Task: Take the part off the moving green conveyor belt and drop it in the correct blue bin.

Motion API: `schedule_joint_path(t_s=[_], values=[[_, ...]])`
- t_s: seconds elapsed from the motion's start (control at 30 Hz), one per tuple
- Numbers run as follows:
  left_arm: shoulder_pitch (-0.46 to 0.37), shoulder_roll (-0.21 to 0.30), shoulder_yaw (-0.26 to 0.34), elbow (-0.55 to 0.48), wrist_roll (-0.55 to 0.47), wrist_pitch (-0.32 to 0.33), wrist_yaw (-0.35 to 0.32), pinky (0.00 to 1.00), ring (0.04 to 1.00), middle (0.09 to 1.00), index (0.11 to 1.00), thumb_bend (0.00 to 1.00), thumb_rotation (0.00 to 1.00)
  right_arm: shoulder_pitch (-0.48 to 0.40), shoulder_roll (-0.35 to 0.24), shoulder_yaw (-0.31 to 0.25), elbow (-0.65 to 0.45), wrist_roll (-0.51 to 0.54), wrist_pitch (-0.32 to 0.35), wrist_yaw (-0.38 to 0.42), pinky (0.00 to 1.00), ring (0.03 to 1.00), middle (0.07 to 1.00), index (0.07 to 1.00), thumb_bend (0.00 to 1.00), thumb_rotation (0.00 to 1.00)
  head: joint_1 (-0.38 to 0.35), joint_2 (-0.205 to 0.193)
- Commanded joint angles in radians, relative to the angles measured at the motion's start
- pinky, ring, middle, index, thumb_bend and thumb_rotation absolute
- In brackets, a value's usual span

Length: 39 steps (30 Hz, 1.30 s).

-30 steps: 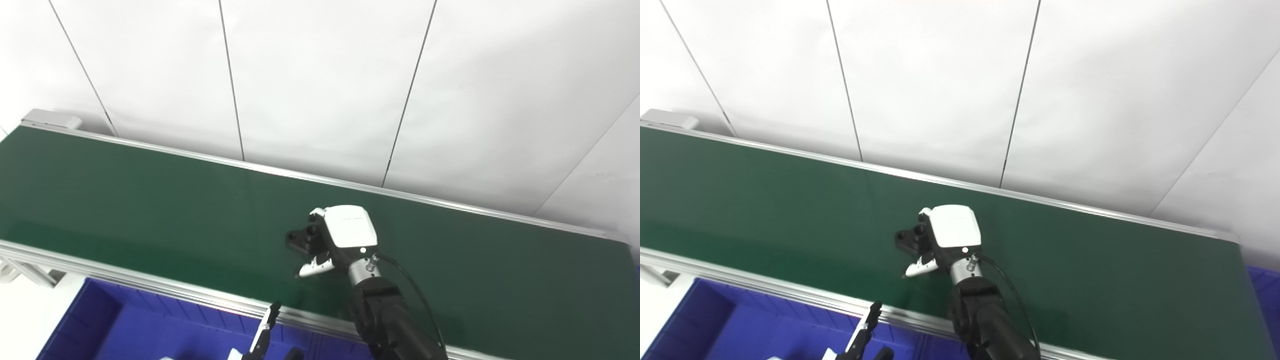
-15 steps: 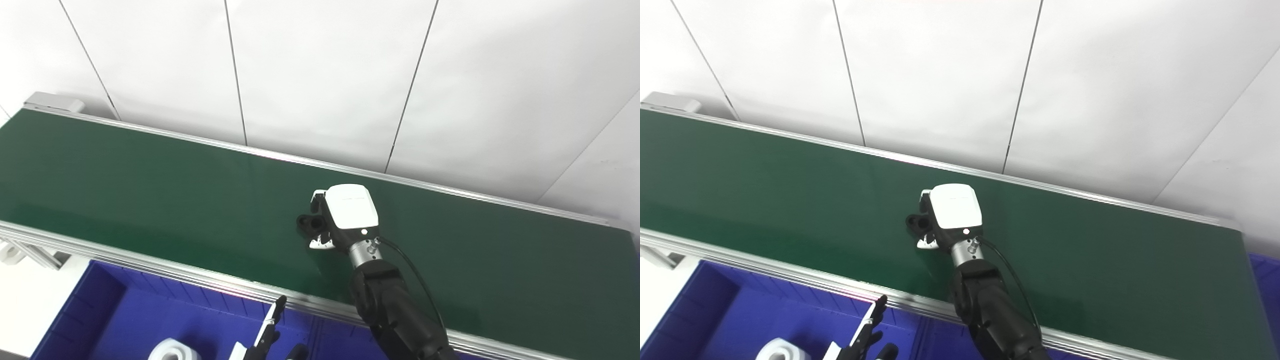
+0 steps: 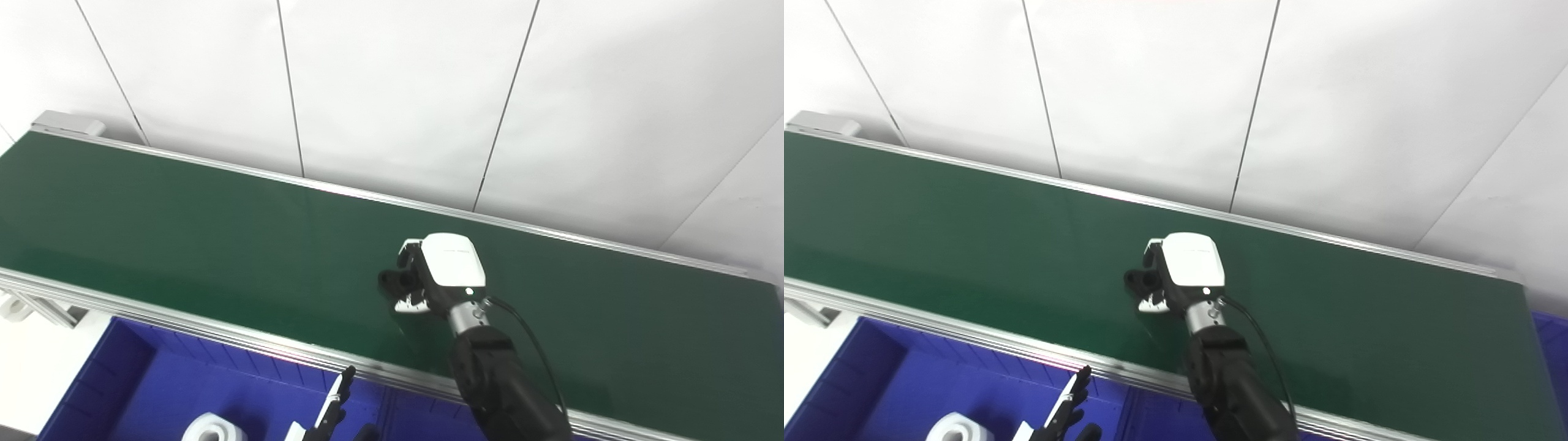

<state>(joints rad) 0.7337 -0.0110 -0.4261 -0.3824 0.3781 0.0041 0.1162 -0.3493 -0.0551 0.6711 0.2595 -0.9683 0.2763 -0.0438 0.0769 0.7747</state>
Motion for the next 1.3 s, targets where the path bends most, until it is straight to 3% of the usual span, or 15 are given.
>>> schedule_joint_path(t_s=[0.0,0.1,0.2,0.23,0.33,0.37,0.43,0.57,0.63,0.77,1.07,1.27], values=[[0.035,-0.146,-0.16,-0.034,0.02,-0.007,0.009,0.99,0.998,1.0,1.0,0.55,1.0,0.009,-0.01,-0.012,-0.145,0.012,0.011,0.079,0.25,0.367,0.461,0.552,0.51,0.0,-0.023,0.001],[0.025,-0.136,-0.14,-0.036,-0.004,-0.014,0.005,1.0,1.0,1.0,1.0,0.55,1.0,0.041,-0.031,-0.024,-0.313,0.005,0.032,0.162,0.28,0.367,0.468,0.56,0.51,0.0,-0.052,0.004],[0.012,-0.115,-0.118,-0.05,-0.028,-0.002,-0.013,1.0,1.0,1.0,1.0,0.56,1.0,0.073,-0.036,-0.031,-0.438,-0.026,0.043,0.219,0.25,0.361,0.455,0.554,0.51,0.0,-0.103,0.013],[0.008,-0.106,-0.113,-0.056,-0.028,0.006,-0.02,0.98,1.0,1.0,1.0,0.58,1.0,0.09,-0.039,-0.036,-0.485,-0.037,0.04,0.231,0.23,0.393,0.494,0.51,0.51,0.0,-0.107,0.013],[-0.003,-0.084,-0.091,-0.08,-0.043,0.027,-0.041,0.97,0.996,1.0,1.0,0.59,1.0,0.135,-0.031,-0.053,-0.591,-0.059,0.038,0.257,0.2,0.405,0.509,0.492,0.52,0.0,-0.169,0.027],[-0.004,-0.079,-0.085,-0.086,-0.05,0.032,-0.045,0.98,0.993,1.0,1.0,0.59,1.0,0.15,-0.027,-0.06,-0.621,-0.062,0.039,0.266,0.17,0.294,0.486,0.489,0.52,0.0,-0.169,0.027],[-0.013,-0.068,-0.069,-0.096,-0.074,0.034,-0.055,0.99,0.998,1.0,1.0,0.59,1.0,0.185,-0.025,-0.072,-0.697,-0.075,0.039,0.302,0.17,0.238,0.473,0.487,0.53,0.0,-0.201,0.036],[-0.027,-0.049,-0.035,-0.111,-0.131,0.022,-0.066,1.0,0.997,1.0,1.0,0.58,1.0,0.271,-0.02,-0.089,-0.844,-0.142,0.033,0.402,0.21,0.294,0.435,0.516,0.52,0.0,-0.281,0.068],[-0.03,-0.041,-0.026,-0.117,-0.152,0.018,-0.068,1.0,0.988,1.0,1.0,0.57,1.0,0.318,-0.017,-0.101,-0.896,-0.173,0.024,0.446,0.2,0.282,0.414,0.524,0.52,0.0,-0.305,0.076],[-0.035,-0.022,-0.007,-0.142,-0.194,0.039,-0.086,1.0,1.0,1.0,1.0,0.58,1.0,0.423,-0.012,-0.125,-0.987,-0.215,0.007,0.518,0.16,0.224,0.469,0.487,0.53,0.0,-0.353,0.094],[-0.049,0.003,0.022,-0.196,-0.214,0.095,-0.121,1.0,0.998,1.0,1.0,0.57,1.0,0.715,-0.002,-0.146,-1.071,-0.284,-0.028,0.575,0.15,0.212,0.471,0.485,0.53,0.0,-0.405,0.138],[-0.052,0.005,0.04,-0.221,-0.276,0.125,-0.142,1.0,1.0,1.0,1.0,0.57,1.0,0.829,-0.001,-0.155,-0.958,-0.269,-0.043,0.505,0.17,0.237,0.473,0.486,0.53,0.0,-0.415,0.155]])
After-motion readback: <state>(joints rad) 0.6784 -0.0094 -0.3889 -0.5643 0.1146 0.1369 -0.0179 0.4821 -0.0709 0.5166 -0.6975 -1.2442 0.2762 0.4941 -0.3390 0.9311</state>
